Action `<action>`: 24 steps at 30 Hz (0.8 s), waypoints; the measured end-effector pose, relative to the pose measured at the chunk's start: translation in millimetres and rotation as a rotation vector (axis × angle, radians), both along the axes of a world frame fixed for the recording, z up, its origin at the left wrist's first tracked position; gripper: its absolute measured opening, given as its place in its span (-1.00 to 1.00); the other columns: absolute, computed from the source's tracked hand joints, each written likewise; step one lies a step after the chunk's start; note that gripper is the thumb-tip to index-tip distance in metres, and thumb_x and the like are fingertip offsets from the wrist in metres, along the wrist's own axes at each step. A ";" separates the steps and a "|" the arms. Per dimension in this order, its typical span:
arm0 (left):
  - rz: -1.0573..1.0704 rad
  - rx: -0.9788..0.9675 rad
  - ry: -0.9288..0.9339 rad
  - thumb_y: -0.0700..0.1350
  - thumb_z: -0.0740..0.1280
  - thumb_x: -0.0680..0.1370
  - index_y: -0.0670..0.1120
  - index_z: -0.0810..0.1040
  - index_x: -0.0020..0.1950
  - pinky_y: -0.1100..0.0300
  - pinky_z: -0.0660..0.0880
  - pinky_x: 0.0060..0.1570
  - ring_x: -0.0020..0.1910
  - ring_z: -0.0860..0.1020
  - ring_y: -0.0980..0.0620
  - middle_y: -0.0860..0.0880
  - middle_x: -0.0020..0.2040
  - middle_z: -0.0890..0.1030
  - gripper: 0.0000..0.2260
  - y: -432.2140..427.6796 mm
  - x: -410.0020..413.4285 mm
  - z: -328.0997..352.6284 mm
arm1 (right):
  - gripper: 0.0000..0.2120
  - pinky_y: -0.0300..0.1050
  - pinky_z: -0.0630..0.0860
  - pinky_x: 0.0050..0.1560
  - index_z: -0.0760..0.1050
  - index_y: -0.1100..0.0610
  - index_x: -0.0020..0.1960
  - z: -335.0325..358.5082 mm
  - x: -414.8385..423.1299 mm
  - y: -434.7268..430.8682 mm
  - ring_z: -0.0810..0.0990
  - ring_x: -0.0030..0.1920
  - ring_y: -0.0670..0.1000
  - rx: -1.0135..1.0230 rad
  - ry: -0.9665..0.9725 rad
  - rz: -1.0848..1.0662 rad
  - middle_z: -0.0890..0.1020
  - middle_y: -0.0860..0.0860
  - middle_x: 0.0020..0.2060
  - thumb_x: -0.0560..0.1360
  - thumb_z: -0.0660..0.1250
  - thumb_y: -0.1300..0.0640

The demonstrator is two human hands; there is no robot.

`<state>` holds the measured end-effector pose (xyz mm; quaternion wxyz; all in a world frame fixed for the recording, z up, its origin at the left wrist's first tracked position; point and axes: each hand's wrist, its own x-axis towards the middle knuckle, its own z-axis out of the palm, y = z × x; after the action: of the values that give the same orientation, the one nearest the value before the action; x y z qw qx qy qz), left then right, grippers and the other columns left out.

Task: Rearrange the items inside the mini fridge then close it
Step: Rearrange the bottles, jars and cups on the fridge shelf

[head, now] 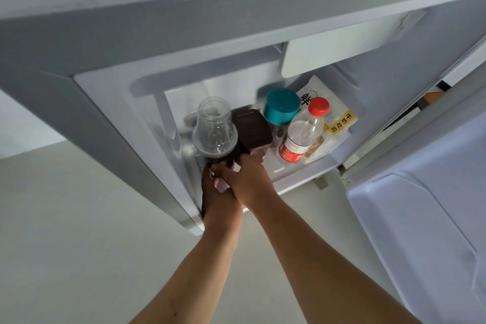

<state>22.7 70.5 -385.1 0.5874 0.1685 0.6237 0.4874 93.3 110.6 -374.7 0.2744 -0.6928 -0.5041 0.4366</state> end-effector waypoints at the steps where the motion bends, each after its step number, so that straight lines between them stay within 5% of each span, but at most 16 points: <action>1: 0.003 -0.006 -0.003 -0.09 0.31 0.69 -0.11 0.45 0.41 0.36 0.48 -0.14 -0.13 0.60 0.16 -0.33 0.31 0.57 -0.71 0.2 1.0 -2.5 | -0.58 -0.05 0.50 0.03 0.54 0.08 0.16 2.4 1.8 -1.0 0.63 0.10 0.07 -0.017 -0.007 0.009 0.67 0.00 0.03 0.47 0.48 -0.19; 4: -0.038 -0.044 0.061 -0.14 0.31 0.64 -0.10 0.40 0.39 0.30 0.52 -0.18 0.03 0.65 -0.15 -0.34 0.26 0.59 -0.67 -10.3 3.3 4.1 | -0.49 0.00 0.54 0.19 0.50 0.08 0.32 14.6 12.3 -9.7 0.61 0.23 0.09 -0.063 -0.186 0.073 0.65 0.04 0.20 0.50 0.42 -0.19; 6: -0.022 -0.038 0.074 -0.29 0.28 0.66 0.07 0.42 0.27 0.00 0.64 0.05 0.02 0.66 -0.15 -0.25 0.21 0.65 -0.71 -17.7 4.2 8.5 | -0.64 -0.12 0.53 0.03 0.55 0.00 0.24 26.4 22.3 -18.7 0.64 0.15 0.04 0.014 -0.340 0.077 0.68 -0.04 0.13 0.51 0.37 -0.13; 8: 0.047 -0.035 0.074 -0.20 0.27 0.66 0.13 0.47 0.17 -0.17 0.63 0.16 -0.01 0.68 -0.18 -0.20 0.19 0.66 -0.78 -20.9 6.9 20.8 | -0.73 -0.22 0.48 -0.17 0.54 -0.07 0.08 43.9 27.1 -26.9 0.66 -0.01 -0.05 0.167 -0.369 0.031 0.67 -0.13 -0.05 0.46 0.29 -0.17; 11: 0.140 0.033 0.024 0.02 0.29 0.63 0.14 0.48 0.19 -0.01 0.66 -0.03 -0.05 0.73 -0.13 -0.09 0.20 0.66 -0.86 -16.0 10.9 41.9 | -0.59 -0.19 0.51 -0.18 0.39 -0.13 0.10 66.3 21.7 -22.4 0.59 -0.09 -0.12 0.387 -0.281 -0.014 0.57 -0.19 -0.07 0.35 0.26 -0.32; 13: 0.168 0.047 -0.024 0.10 0.29 0.64 0.09 0.42 0.43 -0.01 0.66 0.05 0.03 0.73 -0.07 -0.04 0.24 0.67 -0.63 -9.5 12.9 52.5 | -0.48 -0.17 0.52 -0.07 0.33 -0.17 0.21 75.2 17.5 -10.0 0.56 0.01 -0.10 0.477 -0.229 0.000 0.46 -0.24 0.01 0.35 0.35 -0.33; 17: 0.234 -0.017 -0.056 0.29 0.21 0.67 0.03 0.40 0.55 0.03 0.63 -0.02 0.11 0.71 -0.03 -0.02 0.22 0.74 -0.46 7.4 11.1 66.6 | -0.16 -0.04 0.54 0.17 0.19 -0.31 0.47 83.4 16.4 20.0 0.52 0.23 -0.06 0.333 -0.117 0.157 0.45 -0.16 0.28 0.28 0.43 -0.45; 20: 0.253 -0.078 -0.036 0.32 0.16 0.67 0.03 0.46 0.52 -0.01 0.66 0.04 0.17 0.71 -0.07 -0.05 0.27 0.71 -0.46 20.5 7.8 71.2 | -0.17 0.03 0.67 0.01 0.27 -0.28 0.46 82.6 12.4 36.0 0.61 0.17 -0.03 0.227 -0.113 0.256 0.54 -0.15 0.31 0.28 0.47 -0.44; 24: 0.212 -0.079 0.027 0.14 0.15 0.73 0.07 0.60 0.28 0.28 0.51 -0.48 -0.01 0.73 0.02 0.03 0.03 0.76 -0.70 30.5 3.2 72.9 | -0.31 -0.13 0.60 -0.23 0.41 -0.18 0.37 81.1 8.8 43.1 0.68 -0.06 -0.05 0.217 -0.154 0.297 0.64 -0.16 0.13 0.32 0.50 -0.36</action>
<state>25.9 101.0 -312.2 0.5304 0.0850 0.6646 0.5194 102.1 153.6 -293.6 0.2405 -0.6086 -0.6644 0.3611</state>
